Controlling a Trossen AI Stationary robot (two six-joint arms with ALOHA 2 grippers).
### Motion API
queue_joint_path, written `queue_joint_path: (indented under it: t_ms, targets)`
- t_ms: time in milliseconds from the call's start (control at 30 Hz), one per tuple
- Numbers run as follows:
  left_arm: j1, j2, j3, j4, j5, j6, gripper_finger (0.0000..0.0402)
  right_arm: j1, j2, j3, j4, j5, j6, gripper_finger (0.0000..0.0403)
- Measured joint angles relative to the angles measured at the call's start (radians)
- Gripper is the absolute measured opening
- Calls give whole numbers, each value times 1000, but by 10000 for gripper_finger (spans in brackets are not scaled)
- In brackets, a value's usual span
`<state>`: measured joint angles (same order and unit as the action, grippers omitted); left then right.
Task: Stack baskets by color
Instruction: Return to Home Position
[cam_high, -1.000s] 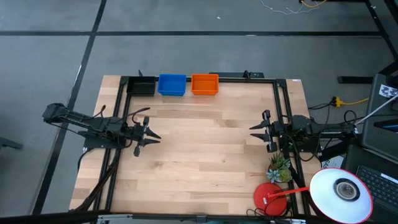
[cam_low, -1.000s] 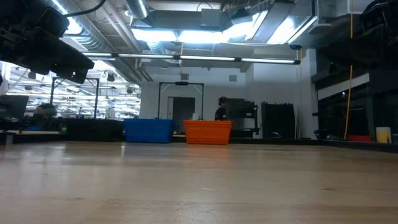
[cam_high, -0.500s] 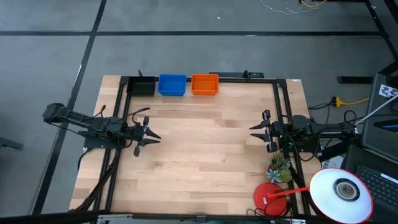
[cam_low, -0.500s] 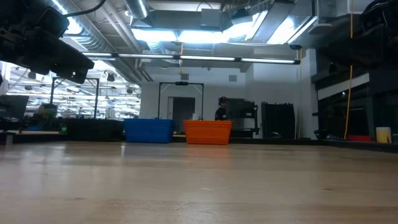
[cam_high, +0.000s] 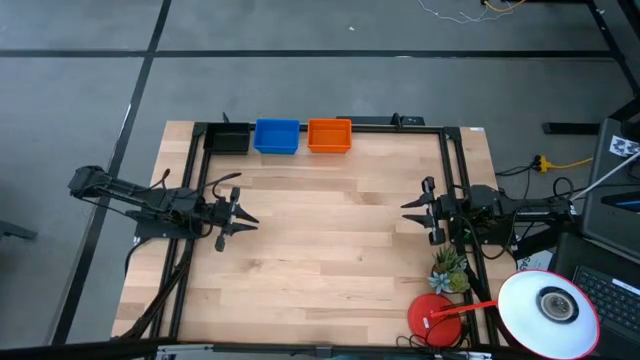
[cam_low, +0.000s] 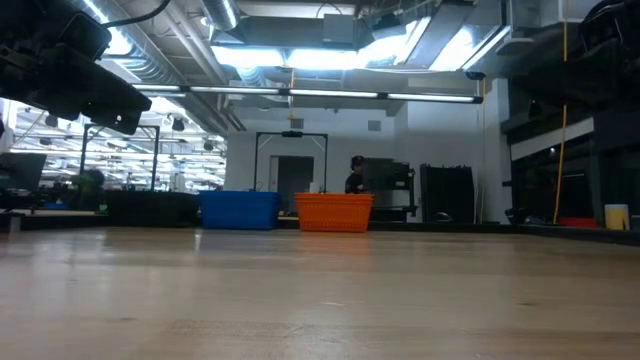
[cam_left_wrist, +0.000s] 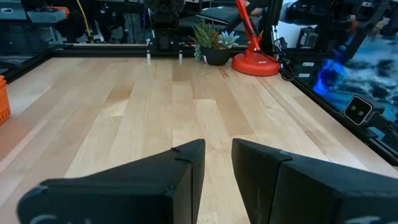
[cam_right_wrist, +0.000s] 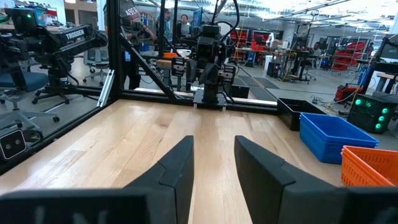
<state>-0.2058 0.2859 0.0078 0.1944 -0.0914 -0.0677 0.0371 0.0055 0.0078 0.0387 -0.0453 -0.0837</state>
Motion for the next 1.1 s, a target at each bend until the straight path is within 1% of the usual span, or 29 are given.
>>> queue_joint_path:
  t_ms: [300,433,533,633,733,867,1100]
  targets:
    - [3,-3,0,-1,1,0,73,0,0,0,0,0,0,117]
    - [63,-45,0,-7,0,0,73,0,0,0,0,0,0,117]
    - [122,-64,1,-73,-1,0,73,0,0,0,0,0,0,117]
    - [157,-92,1,-118,-2,0,73,0,0,0,-1,0,0,117]
    - [157,-140,1,-162,0,0,73,0,0,0,-5,0,0,117]
    - [136,-210,1,-167,5,0,73,0,0,0,-6,0,0,117]
    - [125,-283,1,-168,5,0,73,0,0,0,-7,0,0,117]
